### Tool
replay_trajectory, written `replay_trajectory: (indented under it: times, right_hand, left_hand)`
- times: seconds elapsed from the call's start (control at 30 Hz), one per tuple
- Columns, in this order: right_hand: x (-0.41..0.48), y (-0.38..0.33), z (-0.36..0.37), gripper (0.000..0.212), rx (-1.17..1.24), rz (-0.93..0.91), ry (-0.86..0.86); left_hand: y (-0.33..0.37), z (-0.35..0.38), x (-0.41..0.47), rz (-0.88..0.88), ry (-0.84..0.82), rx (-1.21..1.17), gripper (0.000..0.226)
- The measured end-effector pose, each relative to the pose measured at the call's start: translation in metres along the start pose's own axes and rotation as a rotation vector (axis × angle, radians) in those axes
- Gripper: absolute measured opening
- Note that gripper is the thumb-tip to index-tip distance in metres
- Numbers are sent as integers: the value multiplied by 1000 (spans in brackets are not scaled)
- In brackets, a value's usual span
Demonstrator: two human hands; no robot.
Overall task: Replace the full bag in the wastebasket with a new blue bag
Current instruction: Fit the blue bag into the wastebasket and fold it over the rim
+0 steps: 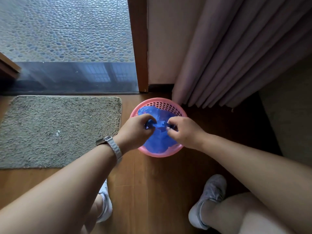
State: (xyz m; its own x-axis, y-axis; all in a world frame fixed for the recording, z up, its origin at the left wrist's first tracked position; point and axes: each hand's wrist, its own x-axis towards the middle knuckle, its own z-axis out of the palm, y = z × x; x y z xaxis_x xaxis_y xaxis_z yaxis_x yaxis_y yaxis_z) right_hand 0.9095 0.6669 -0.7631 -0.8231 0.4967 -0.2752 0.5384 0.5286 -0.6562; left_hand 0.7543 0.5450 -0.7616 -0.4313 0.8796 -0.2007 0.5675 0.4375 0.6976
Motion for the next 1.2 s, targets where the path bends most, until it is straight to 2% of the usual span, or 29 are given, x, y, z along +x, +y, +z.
replay_trajectory:
  times: [0.1, 0.17, 0.47, 0.7, 0.8, 0.83, 0.9, 0.97, 1.03, 1.1, 1.2]
  right_hand:
    - [-9, 15, -6, 10, 28, 110, 47]
    - [-15, 26, -14, 16, 26, 166, 82]
    - [-33, 90, -42, 21, -131, 414, 163]
    - [-53, 126, -44, 15, -232, 590, 112]
    - [-51, 118, -43, 11, -194, 594, 107]
    - [-47, 112, -42, 8, -184, 577, 125]
    - [-38, 99, -39, 25, -260, 471, 197]
    - [-29, 85, -36, 41, -417, 270, 274]
    - [-22, 69, -27, 36, -542, 2, 297]
    - [-15, 58, -12, 27, -569, -182, 224]
    - [-5, 54, 21, 22, -539, -307, -14]
  left_hand:
    - [-23, -7, -5, -69, -8, 66, 11]
    - [-38, -11, -6, -134, -14, 91, 11]
    - [-81, -21, -6, -340, -12, 335, 6]
    - [-84, -8, -13, -307, -55, 648, 12]
    - [-73, -1, -13, -69, 53, 655, 33]
    - [-66, 2, -13, 47, 68, 659, 37]
    - [-52, 11, -14, 251, 70, 704, 37]
    - [-41, 20, -15, 414, 35, 779, 32]
    - [-34, 31, -15, 530, -30, 830, 23]
    - [-33, 43, -16, 575, -80, 857, 15]
    - [-31, 57, -20, 490, -172, 906, 28]
